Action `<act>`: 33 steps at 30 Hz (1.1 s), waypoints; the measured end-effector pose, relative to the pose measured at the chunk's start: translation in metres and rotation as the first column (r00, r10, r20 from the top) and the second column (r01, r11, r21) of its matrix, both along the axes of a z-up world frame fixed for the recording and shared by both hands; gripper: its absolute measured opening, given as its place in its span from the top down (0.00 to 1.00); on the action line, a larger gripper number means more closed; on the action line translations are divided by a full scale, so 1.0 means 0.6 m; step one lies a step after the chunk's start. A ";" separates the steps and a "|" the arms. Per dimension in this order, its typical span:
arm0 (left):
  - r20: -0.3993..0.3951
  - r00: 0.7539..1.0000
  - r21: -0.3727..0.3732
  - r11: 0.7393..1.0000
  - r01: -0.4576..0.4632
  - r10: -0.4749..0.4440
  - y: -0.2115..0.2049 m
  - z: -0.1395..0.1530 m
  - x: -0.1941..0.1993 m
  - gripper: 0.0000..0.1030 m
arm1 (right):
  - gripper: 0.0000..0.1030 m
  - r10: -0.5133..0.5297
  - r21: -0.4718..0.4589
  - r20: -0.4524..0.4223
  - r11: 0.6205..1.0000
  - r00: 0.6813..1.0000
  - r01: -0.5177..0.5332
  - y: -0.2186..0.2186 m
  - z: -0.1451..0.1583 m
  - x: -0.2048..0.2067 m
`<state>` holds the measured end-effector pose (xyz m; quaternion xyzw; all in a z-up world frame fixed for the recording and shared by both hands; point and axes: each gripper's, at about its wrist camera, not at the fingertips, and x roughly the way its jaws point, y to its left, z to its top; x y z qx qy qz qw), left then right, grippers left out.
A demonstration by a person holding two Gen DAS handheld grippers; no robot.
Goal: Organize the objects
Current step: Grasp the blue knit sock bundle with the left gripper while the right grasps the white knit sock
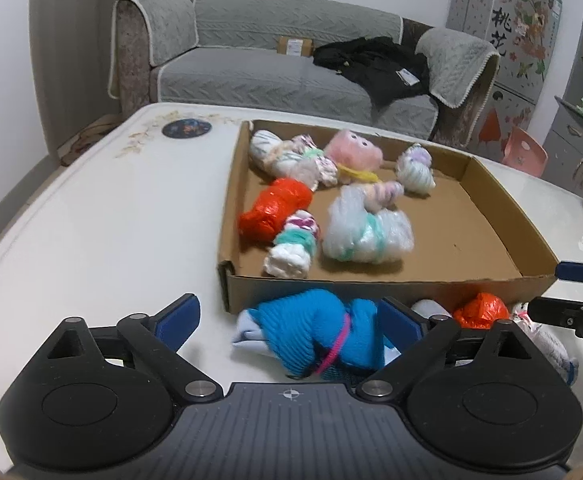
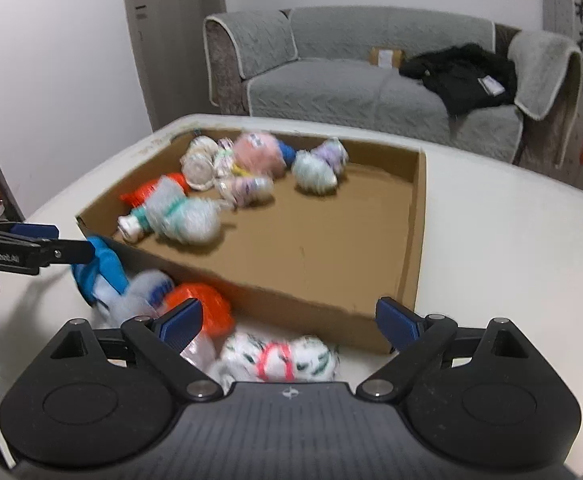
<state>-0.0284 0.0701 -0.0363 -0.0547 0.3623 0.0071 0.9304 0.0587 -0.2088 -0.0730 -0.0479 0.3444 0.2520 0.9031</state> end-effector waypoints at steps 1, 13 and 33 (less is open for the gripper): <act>-0.002 1.000 0.005 1.000 0.003 -0.003 -0.004 -0.005 0.002 0.05 | 0.08 0.002 0.000 0.012 1.000 1.000 -0.002 0.000 -0.002 -0.002; -0.047 0.998 0.023 0.999 0.034 -0.033 -0.012 -0.030 -0.006 0.12 | 0.08 -0.004 0.019 -0.033 1.000 0.999 0.005 -0.009 -0.024 -0.039; -0.016 1.000 0.051 0.998 -0.025 0.026 0.062 -0.027 -0.103 0.02 | 0.07 0.044 -0.027 -0.051 0.999 0.998 -0.046 0.000 -0.048 -0.109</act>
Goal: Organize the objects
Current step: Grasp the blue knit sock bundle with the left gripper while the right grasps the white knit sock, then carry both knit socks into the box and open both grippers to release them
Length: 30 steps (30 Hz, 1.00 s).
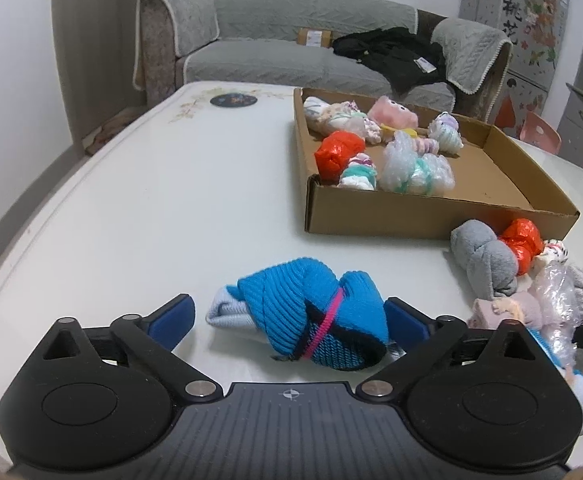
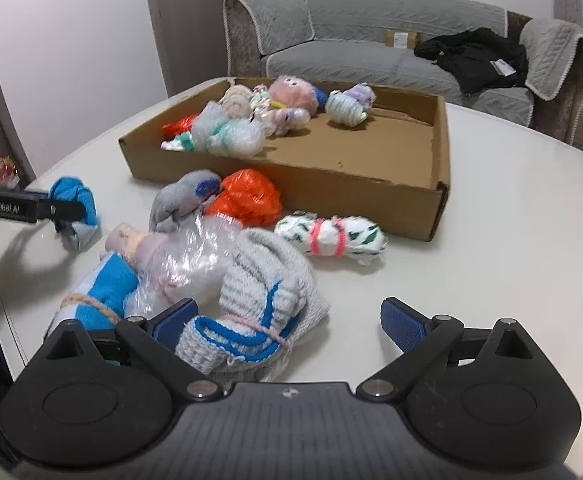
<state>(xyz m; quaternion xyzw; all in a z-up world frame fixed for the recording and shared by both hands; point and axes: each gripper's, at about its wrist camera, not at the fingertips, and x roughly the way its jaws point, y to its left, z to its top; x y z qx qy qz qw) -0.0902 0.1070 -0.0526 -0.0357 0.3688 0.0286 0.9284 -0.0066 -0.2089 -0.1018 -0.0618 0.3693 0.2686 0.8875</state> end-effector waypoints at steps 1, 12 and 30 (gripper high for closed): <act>0.002 1.000 0.001 1.000 0.007 -0.007 0.000 -0.002 0.003 0.02 | 0.11 0.001 0.005 -0.004 1.000 1.000 -0.001 0.000 -0.002 -0.001; 0.016 0.998 -0.030 0.998 0.063 -0.062 0.000 -0.014 0.007 0.11 | 0.57 0.016 0.025 0.015 1.000 1.000 -0.017 -0.010 0.004 -0.017; 0.061 0.991 -0.005 0.993 0.122 -0.121 -0.018 0.053 -0.020 0.15 | 0.62 -0.058 0.061 0.059 0.997 0.997 0.054 -0.093 0.058 -0.012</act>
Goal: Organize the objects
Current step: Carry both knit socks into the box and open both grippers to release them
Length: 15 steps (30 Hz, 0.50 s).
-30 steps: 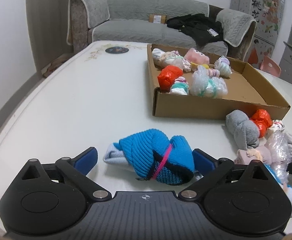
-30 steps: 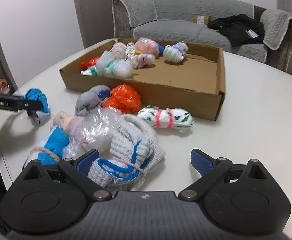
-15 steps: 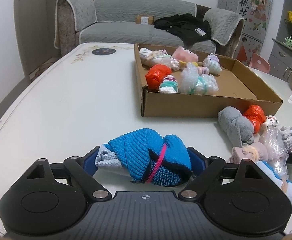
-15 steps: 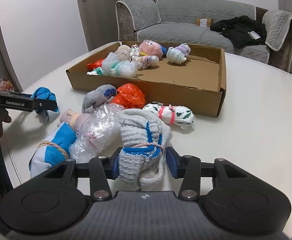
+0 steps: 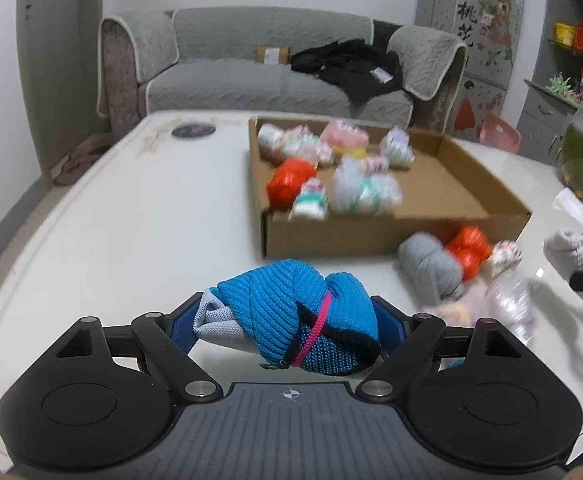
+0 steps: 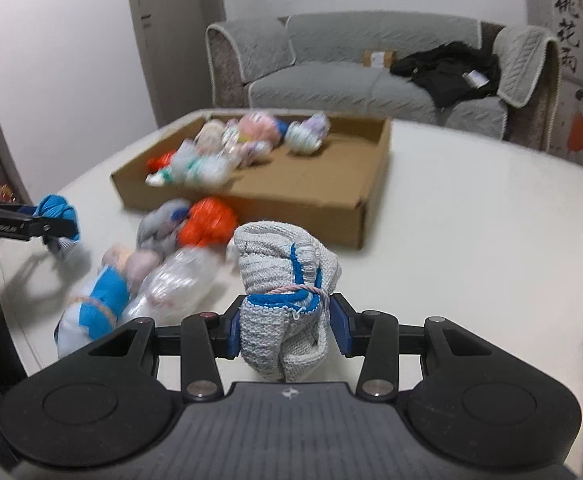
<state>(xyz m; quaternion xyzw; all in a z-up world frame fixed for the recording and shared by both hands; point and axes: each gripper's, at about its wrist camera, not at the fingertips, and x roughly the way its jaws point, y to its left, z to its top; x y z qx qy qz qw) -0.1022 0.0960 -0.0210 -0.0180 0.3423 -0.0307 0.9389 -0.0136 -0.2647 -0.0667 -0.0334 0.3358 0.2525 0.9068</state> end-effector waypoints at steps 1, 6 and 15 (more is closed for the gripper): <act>0.005 1.000 0.003 1.000 0.005 -0.005 -0.003 0.010 0.004 0.15 | 0.62 -0.003 0.001 0.012 1.000 1.000 0.003 -0.002 0.008 0.005; 0.046 0.997 0.012 0.998 0.057 -0.057 -0.030 0.070 0.041 0.15 | 0.62 -0.014 -0.005 0.084 1.000 0.996 0.014 -0.007 0.061 0.041; 0.099 0.968 0.046 0.972 0.229 -0.232 -0.136 0.162 0.166 0.15 | 0.62 -0.011 0.004 0.154 1.000 0.988 0.010 0.006 0.135 0.143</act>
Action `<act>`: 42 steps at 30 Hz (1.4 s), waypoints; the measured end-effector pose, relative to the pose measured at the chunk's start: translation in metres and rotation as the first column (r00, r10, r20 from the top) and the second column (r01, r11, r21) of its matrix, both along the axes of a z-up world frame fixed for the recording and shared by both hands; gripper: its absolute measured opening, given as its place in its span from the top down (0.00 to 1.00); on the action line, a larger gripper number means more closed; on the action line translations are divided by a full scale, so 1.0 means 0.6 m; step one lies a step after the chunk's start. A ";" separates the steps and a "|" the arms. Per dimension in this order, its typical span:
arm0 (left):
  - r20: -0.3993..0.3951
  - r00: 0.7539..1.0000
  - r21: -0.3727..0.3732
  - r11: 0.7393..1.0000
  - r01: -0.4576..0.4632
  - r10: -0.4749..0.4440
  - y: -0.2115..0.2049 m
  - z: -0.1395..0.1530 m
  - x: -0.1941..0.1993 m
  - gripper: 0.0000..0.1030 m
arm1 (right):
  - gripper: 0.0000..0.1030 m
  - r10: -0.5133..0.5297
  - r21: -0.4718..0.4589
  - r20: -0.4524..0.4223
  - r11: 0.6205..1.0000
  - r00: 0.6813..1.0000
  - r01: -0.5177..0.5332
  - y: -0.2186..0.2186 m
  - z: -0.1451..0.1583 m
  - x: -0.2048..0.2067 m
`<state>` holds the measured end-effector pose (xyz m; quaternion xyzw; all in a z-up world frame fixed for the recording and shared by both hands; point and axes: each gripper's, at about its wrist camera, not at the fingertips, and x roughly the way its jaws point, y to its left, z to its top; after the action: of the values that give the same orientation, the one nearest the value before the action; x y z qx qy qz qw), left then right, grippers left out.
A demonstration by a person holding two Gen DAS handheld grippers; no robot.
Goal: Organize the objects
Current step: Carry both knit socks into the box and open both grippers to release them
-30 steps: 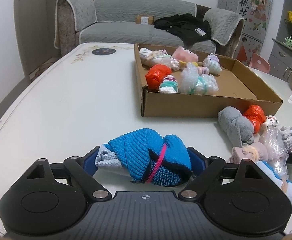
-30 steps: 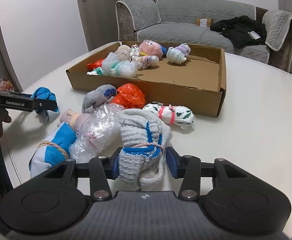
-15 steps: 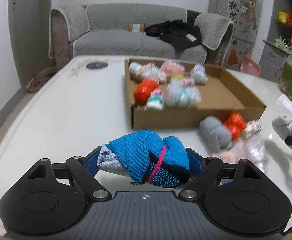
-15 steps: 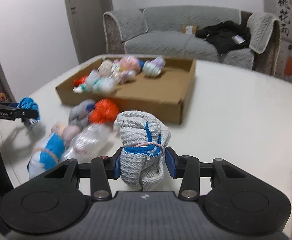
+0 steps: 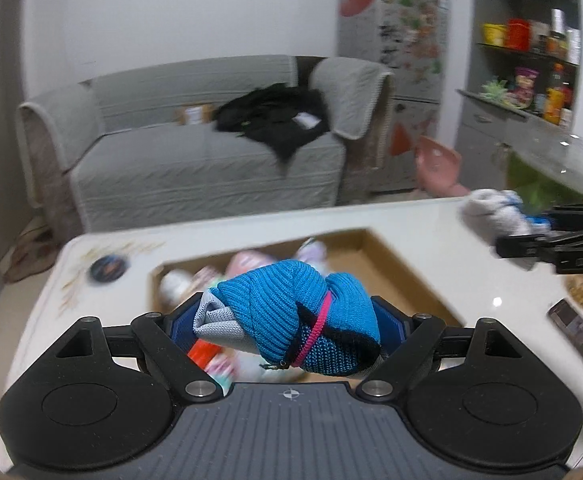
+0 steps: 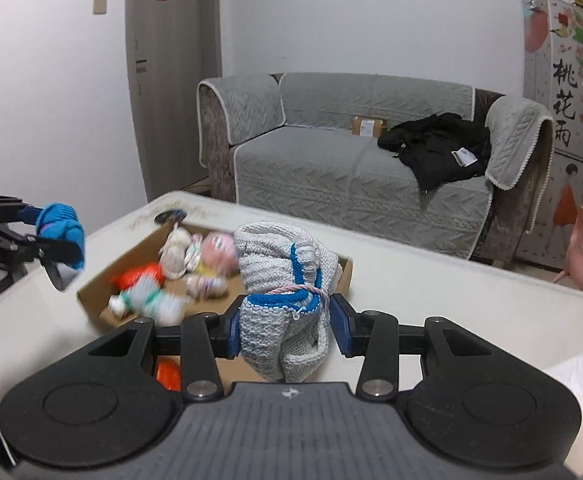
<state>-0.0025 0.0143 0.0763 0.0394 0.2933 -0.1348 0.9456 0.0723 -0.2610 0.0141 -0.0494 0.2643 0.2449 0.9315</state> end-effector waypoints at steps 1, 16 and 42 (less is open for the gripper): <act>-0.005 1.000 -0.006 1.000 0.027 -0.027 -0.014 0.002 0.019 0.15 | 0.62 -0.004 0.002 0.000 1.000 1.000 0.004 0.000 0.002 0.011; -0.101 0.937 0.051 0.939 0.341 -0.335 -0.197 -0.137 0.252 0.15 | 0.61 -0.028 -0.014 -0.052 1.000 0.998 0.028 -0.005 -0.021 0.097; -0.222 0.913 0.417 0.813 0.406 -0.342 -0.200 -0.220 0.317 0.13 | 0.60 0.023 -0.206 -0.207 0.976 0.978 -0.067 0.108 -0.105 0.203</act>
<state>0.1878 -0.1058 -0.0555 0.3070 0.3669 -0.2481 0.8424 0.1940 -0.1960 -0.0489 -0.1290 0.3814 0.2403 0.8832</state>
